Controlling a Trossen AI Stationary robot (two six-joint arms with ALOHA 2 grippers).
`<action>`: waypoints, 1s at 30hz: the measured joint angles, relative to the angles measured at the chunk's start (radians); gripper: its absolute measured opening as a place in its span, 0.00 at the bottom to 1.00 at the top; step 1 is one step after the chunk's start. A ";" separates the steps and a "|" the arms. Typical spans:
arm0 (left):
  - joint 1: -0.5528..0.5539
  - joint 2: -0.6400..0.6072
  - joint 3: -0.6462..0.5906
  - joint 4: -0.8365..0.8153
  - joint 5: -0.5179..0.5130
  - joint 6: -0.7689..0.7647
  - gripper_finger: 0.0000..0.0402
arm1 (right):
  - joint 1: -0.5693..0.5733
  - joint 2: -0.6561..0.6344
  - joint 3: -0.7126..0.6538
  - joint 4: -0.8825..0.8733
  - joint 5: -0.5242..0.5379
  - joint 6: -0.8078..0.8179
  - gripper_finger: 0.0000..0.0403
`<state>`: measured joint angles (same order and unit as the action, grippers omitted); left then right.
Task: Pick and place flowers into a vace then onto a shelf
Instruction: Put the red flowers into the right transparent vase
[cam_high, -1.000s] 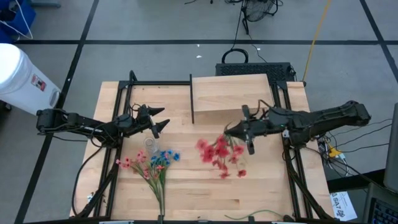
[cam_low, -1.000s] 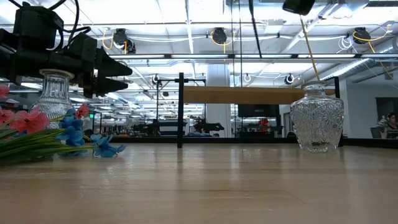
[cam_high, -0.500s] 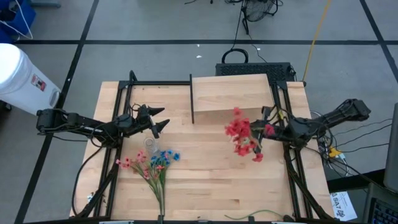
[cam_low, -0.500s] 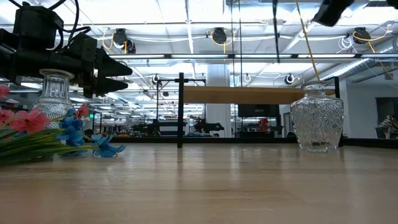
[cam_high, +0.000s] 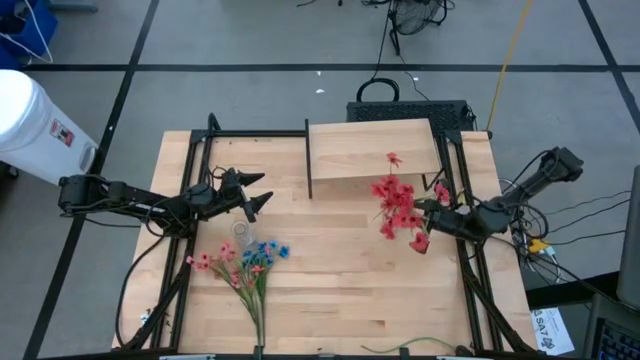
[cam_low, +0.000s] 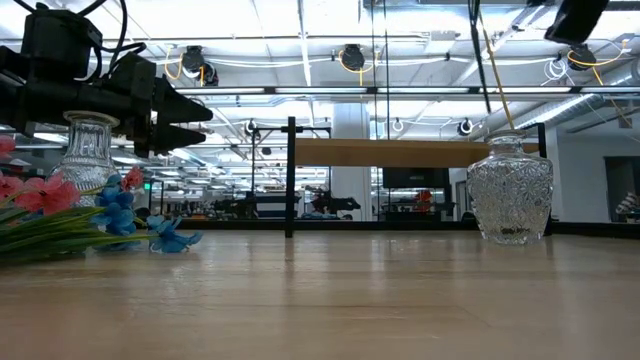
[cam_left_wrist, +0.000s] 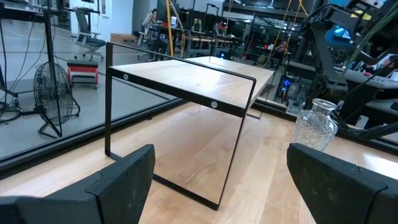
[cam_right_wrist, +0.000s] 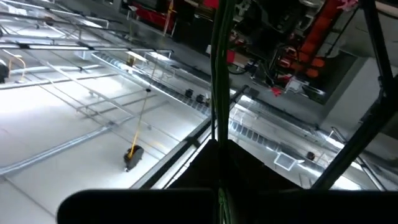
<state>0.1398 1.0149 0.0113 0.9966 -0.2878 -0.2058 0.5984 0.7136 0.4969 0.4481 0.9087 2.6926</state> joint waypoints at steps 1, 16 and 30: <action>0.000 0.000 0.000 0.000 0.000 0.000 0.91 | 0.013 0.000 0.000 -0.009 0.023 0.012 0.00; 0.000 0.000 0.000 0.000 0.000 0.000 0.91 | 0.058 -0.008 -0.140 0.103 0.092 0.094 0.00; 0.000 0.000 0.000 0.000 0.000 0.000 0.91 | 0.057 -0.007 -0.308 0.330 0.114 0.119 0.01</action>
<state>0.1398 1.0149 0.0113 0.9966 -0.2878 -0.2058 0.6556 0.7067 0.1889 0.7780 1.0230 2.8117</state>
